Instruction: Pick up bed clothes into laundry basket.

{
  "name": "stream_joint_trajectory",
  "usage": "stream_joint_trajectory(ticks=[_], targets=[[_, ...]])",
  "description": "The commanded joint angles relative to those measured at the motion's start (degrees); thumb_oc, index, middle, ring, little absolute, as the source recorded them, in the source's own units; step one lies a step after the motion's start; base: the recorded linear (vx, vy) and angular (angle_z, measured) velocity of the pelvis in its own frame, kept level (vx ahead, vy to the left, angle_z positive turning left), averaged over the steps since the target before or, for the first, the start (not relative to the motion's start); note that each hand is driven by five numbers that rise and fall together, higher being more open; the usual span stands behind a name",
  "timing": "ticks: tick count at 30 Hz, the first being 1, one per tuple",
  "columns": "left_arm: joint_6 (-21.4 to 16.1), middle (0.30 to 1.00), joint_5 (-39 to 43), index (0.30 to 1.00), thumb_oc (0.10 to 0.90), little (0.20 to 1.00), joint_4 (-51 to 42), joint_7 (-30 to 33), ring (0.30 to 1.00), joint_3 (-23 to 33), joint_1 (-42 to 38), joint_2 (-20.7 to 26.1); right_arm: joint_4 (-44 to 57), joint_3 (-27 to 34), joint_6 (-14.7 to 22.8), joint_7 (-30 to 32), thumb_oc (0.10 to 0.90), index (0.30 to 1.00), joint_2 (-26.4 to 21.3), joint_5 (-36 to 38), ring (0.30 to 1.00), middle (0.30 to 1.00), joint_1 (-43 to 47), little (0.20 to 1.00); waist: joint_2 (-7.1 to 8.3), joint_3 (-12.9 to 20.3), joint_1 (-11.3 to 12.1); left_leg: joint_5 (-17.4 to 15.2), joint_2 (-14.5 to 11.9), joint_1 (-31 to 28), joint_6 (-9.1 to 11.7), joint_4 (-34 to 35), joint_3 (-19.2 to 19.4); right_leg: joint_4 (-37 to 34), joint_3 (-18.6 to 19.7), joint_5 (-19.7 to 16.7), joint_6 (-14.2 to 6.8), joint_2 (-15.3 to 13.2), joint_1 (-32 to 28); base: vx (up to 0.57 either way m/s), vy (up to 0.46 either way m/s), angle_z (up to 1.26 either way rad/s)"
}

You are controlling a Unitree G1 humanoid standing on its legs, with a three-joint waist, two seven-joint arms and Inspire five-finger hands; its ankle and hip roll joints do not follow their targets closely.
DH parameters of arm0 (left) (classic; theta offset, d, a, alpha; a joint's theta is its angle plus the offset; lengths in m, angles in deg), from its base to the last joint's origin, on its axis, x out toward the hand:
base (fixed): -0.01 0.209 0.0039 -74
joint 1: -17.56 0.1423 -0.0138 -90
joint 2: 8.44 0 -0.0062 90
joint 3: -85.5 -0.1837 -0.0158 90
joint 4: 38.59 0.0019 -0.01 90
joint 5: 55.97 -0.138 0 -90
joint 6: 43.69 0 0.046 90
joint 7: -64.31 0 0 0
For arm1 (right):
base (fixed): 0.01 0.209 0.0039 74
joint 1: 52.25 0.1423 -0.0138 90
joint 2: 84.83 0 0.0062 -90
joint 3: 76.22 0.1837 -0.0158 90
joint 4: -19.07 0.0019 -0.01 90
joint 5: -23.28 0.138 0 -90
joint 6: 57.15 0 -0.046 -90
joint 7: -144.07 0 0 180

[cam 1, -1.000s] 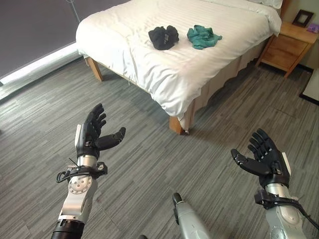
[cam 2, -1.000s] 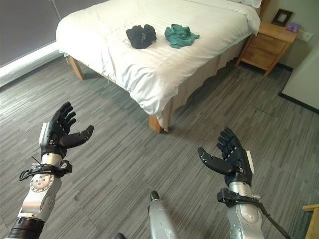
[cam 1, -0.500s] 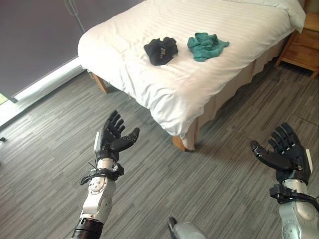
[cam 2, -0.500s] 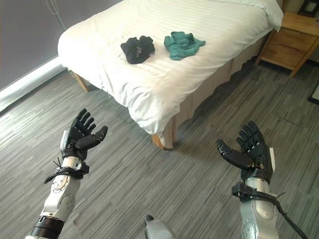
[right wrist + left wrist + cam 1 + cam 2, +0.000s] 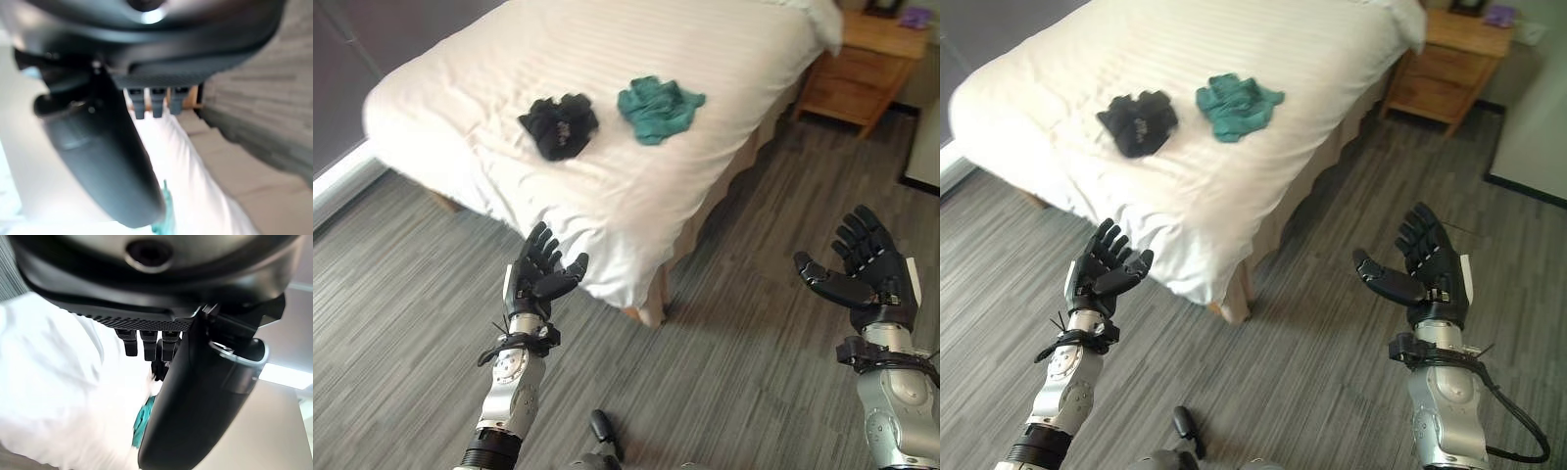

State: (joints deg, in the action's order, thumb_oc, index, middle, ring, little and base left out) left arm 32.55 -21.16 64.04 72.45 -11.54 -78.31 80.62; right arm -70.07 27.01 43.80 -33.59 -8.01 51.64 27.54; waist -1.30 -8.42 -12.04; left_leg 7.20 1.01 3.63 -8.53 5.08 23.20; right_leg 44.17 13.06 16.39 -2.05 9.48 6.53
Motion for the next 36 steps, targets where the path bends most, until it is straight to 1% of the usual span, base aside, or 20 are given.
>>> stream_joint_trajectory(ticks=[1, 2, 3, 6, 9, 10, 13, 14, 15, 17, 19, 21, 24, 25, 28, 30, 31, 33, 35, 36], targets=[[-6.69, 0.900, -2.08, 0.900, 0.800, 0.900, -5.25, -1.40, 0.900, 4.67, -7.30, 3.05, 5.17, 5.26, 4.90, -1.12, 0.800, 0.900, -3.11, -1.52, 0.900, 0.900, 5.56, 0.900, 0.09, -0.01, -3.28, -2.50, -6.41, -6.19, 11.82, -0.14, -0.24, -11.08, 7.26, -24.72, -8.17, -16.15, 2.63, 0.31, 0.035, -0.10], [-6.69, 0.900, -2.08, 0.900, 0.800, 0.900, -5.25, -1.40, 0.900, 4.67, -7.31, 3.06, 5.18, 5.27, 4.90, -1.12, 0.800, 0.900, -3.11, -1.52, 0.900, 0.900, 5.56, 0.900, 0.11, 0.01, -3.30, -2.49, -6.39, -6.16, 11.81, -0.15, -0.26, -11.03, 7.24, -24.68, -8.17, -16.17, 2.67, 0.24, -0.030, 0.06], [-6.41, 0.900, -2.23, 0.900, 0.800, 0.900, -5.94, -2.12, 0.900, 4.52, -8.32, 3.78, 4.63, 6.96, 4.71, -0.89, 0.800, 0.900, -2.49, -2.03, 0.900, 0.900, 4.07, 0.900, -0.66, -0.53, -4.27, -3.14, -6.35, -7.13, 12.00, -0.08, -0.13, -12.95, 7.12, -25.29, -7.61, -17.45, 5.92, 0.28, -0.035, 0.48], [-6.23, 0.900, -1.27, 0.900, 0.800, 0.900, -6.85, -3.36, 0.900, 4.08, -8.81, 3.52, 3.79, 9.29, 4.69, -0.33, 0.800, 0.900, -1.57, -2.74, 0.900, 0.900, 2.47, 0.900, -1.21, -0.47, -5.68, -4.31, -5.63, -7.69, 12.23, -0.08, -1.15, -16.82, 6.72, -22.56, -7.84, -17.42, 7.35, 0.27, -0.028, 0.50], [-6.14, 0.900, -1.56, 0.900, 0.800, 0.900, -5.95, -3.62, 0.900, 3.37, -9.45, 2.98, 3.75, 11.13, 5.54, 1.27, 0.800, 0.900, 0.12, -4.14, 0.900, 0.900, 1.56, 0.900, -1.19, 0.08, -7.70, -6.52, -4.39, -9.29, 12.59, -0.08, -2.02, -27.72, 9.10, -17.15, -8.68, -14.07, 8.22, 0.29, -0.079, 0.52], [-6.14, 0.900, -1.56, 0.900, 0.800, 0.900, -5.44, -3.55, 0.900, 3.12, -9.58, 2.96, 4.54, 11.16, 5.79, 1.44, 0.800, 0.900, 0.64, -4.08, 0.900, 0.900, 1.55, 0.900, -1.23, 0.34, -7.77, -7.37, -4.07, -10.04, 12.61, -0.08, -2.25, -30.69, 8.14, -16.61, -8.68, -13.20, 7.93, 0.19, -0.048, 0.22], [-6.12, 0.900, -1.58, 0.900, 0.800, 0.900, -5.41, -3.93, 0.900, 2.76, -9.48, 2.82, 5.11, 11.08, 5.99, 1.16, 0.800, 0.900, 0.63, -4.03, 0.900, 0.900, 1.53, 0.900, -1.04, 0.57, -7.88, -8.10, -3.61, -11.02, 12.44, -0.08, -2.86, -33.69, 6.59, -16.78, -8.23, -11.84, 7.02, 0.18, -0.133, 0.34], [-6.25, 0.900, -1.55, 0.900, 0.800, 0.900, -5.38, -4.14, 0.900, 3.56, -8.94, 2.85, 5.83, 10.77, 6.02, 0.74, 0.800, 0.900, -0.55, -4.40, 0.900, 0.900, 1.99, 0.900, -0.89, 1.16, -6.60, -8.71, -3.15, -11.90, 12.14, -0.08, -3.72, -34.73, 4.00, -15.18, -7.28, -11.38, 4.73, 0.13, -0.161, 0.60], [-6.25, 0.900, -1.54, 0.900, 0.800, 0.900, -5.55, -3.99, 0.900, 3.87, -8.73, 2.56, 5.66, 10.66, 6.28, 0.98, 0.800, 0.900, -1.13, -4.28, 0.900, 0.900, 2.63, 0.900, -0.69, 1.09, -6.52, -8.44, -3.13, -12.18, 12.26, -0.11, -3.78, -36.51, 3.02, -16.18, -7.12, -11.24, 3.65, 0.15, -0.228, 0.49], [-6.09, 0.900, -0.96, 0.900, 0.800, 0.900, -5.38, -4.39, 0.900, 4.63, -8.02, 1.95, 5.18, 11.29, 6.48, 0.97, 0.800, 0.900, -2.31, -3.26, 0.900, 0.900, 3.58, 0.900, -0.64, 1.71, -5.23, -7.85, -3.39, -11.70, 12.59, -0.79, -4.93, -38.79, 3.85, -15.81, -6.02, -10.22, 1.19, 0.06, -0.208, 0.15], [-6.15, 0.900, -0.93, 0.900, 0.800, 0.900, -5.71, -4.76, 0.900, 5.33, -7.09, 1.82, 5.47, 12.65, 6.85, 0.95, 0.800, 0.900, -4.82, -2.95, 0.900, 0.900, 4.90, 0.900, -0.09, 1.67, -4.29, -7.20, -4.05, -10.51, 13.57, -4.66, -6.03, -40.24, 3.09, -15.78, -5.31, -10.28, -0.59, 0.07, -0.190, 0.03], [-6.85, 0.900, -1.00, 0.900, 0.800, 0.900, -7.06, -4.30, 0.900, 6.00, -7.43, 2.26, 4.85, 14.48, 7.40, 0.92, 0.800, 0.900, -8.66, -1.95, 0.900, 0.900, 5.57, 0.900, 0.87, 0.83, -3.17, -5.68, -4.54, -7.04, 15.28, -10.41, -9.13, -40.56, 2.36, -15.50, -3.95, -10.53, -1.78, 0.02, -0.123, 0.13], [-7.93, 0.900, -0.92, 0.900, 0.800, 0.900, -7.03, -2.96, 0.900, 7.15, -8.48, 3.56, 6.25, 16.60, 7.30, 0.31, 0.800, 0.900, -12.27, -1.69, 0.900, 0.900, 4.56, 0.900, 1.84, 0.61, -3.06, -5.19, -6.26, -4.78, 15.17, -8.55, -6.99, -40.17, 0.34, -14.76, -3.61, -12.13, -2.72, 0.03, -0.029, 0.43], [-8.09, 0.900, -1.01, 0.900, 0.800, 0.900, -7.18, -2.75, 0.900, 7.90, -8.74, 4.40, 6.31, 16.97, 6.79, -0.10, 0.800, 0.900, -13.34, -1.33, 0.900, 0.900, 4.47, 0.900, 1.88, 0.53, -2.49, -4.28, -5.97, -3.90, 15.34, -8.35, -8.03, -40.18, 0.20, -14.51, -3.56, -12.10, -2.80, 0.05, -0.020, 0.70], [-8.41, 0.900, -2.68, 0.900, 0.800, 0.900, -7.79, -2.26, 0.900, 9.77, -10.35, 8.87, 5.42, 17.81, 5.99, -1.52, 0.800, 0.900, -17.84, -2.08, 0.900, 0.900, 4.86, 0.900, 1.05, 1.76, -2.74, -6.09, -4.84, -5.55, 14.23, -4.29, -7.71, -40.60, 0.00, -13.84, -3.85, -11.69, -2.83, 0.08, 0.036, 0.35], [-8.08, 0.900, -6.57, 0.900, 0.800, 0.900, -6.49, -1.47, 0.900, 9.24, -12.32, 13.22, 2.87, 15.93, 5.68, -2.30, 0.800, 0.900, -21.52, -2.18, 0.900, 0.900, 7.27, 0.900, 0.69, 2.17, -2.12, -5.94, -4.28, -6.62, 13.96, -2.11, -7.68, -42.13, 0.33, -14.38, -4.17, -11.60, -3.19, 0.07, 0.056, 0.19], [-8.12, 0.900, -6.70, 0.900, 0.800, 0.900, -6.33, -1.34, 0.900, 9.29, -12.51, 13.29, 2.43, 15.62, 5.81, -2.37, 0.800, 0.900, -21.69, -2.07, 0.900, 0.900, 7.75, 0.900, 0.71, 2.08, -2.18, -5.85, -4.25, -6.76, 13.95, -1.87, -7.60, -42.35, 0.39, -14.48, -4.19, -11.62, -3.28, 0.05, 0.031, 0.00], [-6.62, 0.900, -7.61, 0.900, 0.800, 0.900, -1.03, -0.23, 0.900, 5.58, -17.19, 16.84, -2.37, 7.93, 5.36, -2.94, 0.800, 0.900, -27.08, -1.35, 0.900, 0.900, 14.74, 0.900, 0.99, 2.51, -0.62, -5.55, -4.05, -7.77, 13.88, -0.54, -7.11, -44.15, -0.06, -15.29, -4.74, -11.52, -3.88, 0.04, 0.001, -0.07], [-6.64, 0.900, -7.98, 0.900, 0.800, 0.900, 0.08, -0.02, 0.900, 3.94, -19.55, 17.80, -4.38, 4.23, 5.26, -2.91, 0.800, 0.900, -28.88, -1.74, 0.900, 0.900, 18.50, 0.900, 1.18, 2.32, -0.04, -5.54, -4.12, -7.86, 13.88, -0.53, -7.07, -44.53, -0.12, -15.52, -4.90, -11.49, -3.99, 0.01, -0.018, -0.15], [-6.79, 0.900, -6.38, 0.900, 0.800, 0.900, 1.24, -1.29, 0.900, 1.27, -21.55, 18.82, -7.38, -0.32, 4.73, -3.00, 0.800, 0.900, -32.16, -1.98, 0.900, 0.900, 23.11, 0.900, 1.55, 2.26, 0.92, -5.48, -4.21, -7.94, 13.90, -0.37, -7.09, -44.80, -0.24, -15.72, -5.05, -11.41, -4.06, 0.00, 0.000, 0.00]])
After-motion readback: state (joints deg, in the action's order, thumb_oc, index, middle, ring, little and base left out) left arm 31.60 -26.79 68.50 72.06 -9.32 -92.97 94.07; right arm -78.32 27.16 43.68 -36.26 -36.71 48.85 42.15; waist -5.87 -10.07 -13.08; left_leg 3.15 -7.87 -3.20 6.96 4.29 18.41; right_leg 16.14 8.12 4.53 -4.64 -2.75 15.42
